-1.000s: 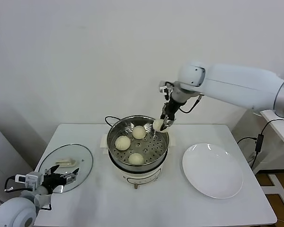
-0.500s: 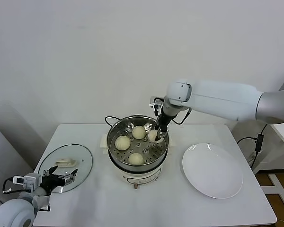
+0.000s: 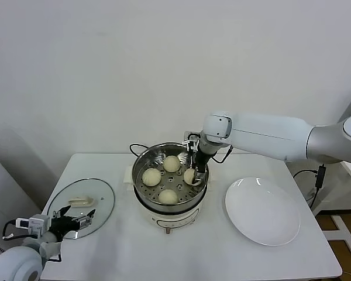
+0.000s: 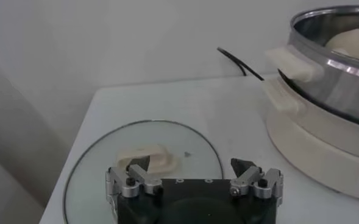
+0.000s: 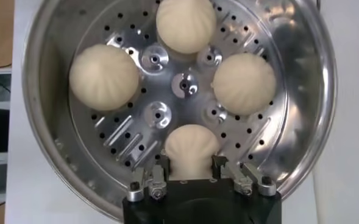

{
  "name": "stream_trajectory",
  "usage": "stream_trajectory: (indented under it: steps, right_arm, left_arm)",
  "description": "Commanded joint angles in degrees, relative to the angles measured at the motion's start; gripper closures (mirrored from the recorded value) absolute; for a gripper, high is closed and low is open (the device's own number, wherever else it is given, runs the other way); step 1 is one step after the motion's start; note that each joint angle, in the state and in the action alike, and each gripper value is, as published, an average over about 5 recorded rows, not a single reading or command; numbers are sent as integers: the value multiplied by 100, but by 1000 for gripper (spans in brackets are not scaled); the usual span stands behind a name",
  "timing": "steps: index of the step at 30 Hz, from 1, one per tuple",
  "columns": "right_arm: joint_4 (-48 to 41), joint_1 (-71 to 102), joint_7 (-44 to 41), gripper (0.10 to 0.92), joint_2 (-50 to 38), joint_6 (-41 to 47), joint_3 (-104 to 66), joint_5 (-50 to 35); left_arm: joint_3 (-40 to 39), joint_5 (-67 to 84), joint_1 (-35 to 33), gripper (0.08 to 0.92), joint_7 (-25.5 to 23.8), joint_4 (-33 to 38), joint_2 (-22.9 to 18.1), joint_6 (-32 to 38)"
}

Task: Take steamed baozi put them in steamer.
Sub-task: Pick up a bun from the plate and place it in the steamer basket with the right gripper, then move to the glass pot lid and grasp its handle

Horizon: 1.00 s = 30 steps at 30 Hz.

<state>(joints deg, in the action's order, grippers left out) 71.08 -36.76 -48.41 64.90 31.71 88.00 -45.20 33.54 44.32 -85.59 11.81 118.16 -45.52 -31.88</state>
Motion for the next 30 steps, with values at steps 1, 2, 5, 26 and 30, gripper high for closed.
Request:
stream_trajectory:
  steps: [1, 2, 5, 26, 30]
  right_arm:
    - [-4, 12, -106, 402, -43, -13, -235, -22]
    - [13, -40, -156, 376, -89, -21, -274, -51]
    - [107, -280, -303, 289, -340, -47, -388, -206]
    - [956, 4043, 2032, 203, -3406, -1882, -6189, -1440]
    - [1183, 5526, 2554, 203, -3473, -2542, -7711, -1403]
  left_arm:
    - [14, 2, -15, 177, 5, 18, -28, -4]
    - [18, 1, -26, 177, 6, 25, -37, -5]
    - [35, -6, -58, 177, 9, 42, -65, -10]
    - [139, -63, 22, 177, 45, 104, -131, -77]
    - [141, -28, 26, 177, -1, 107, -122, -14]
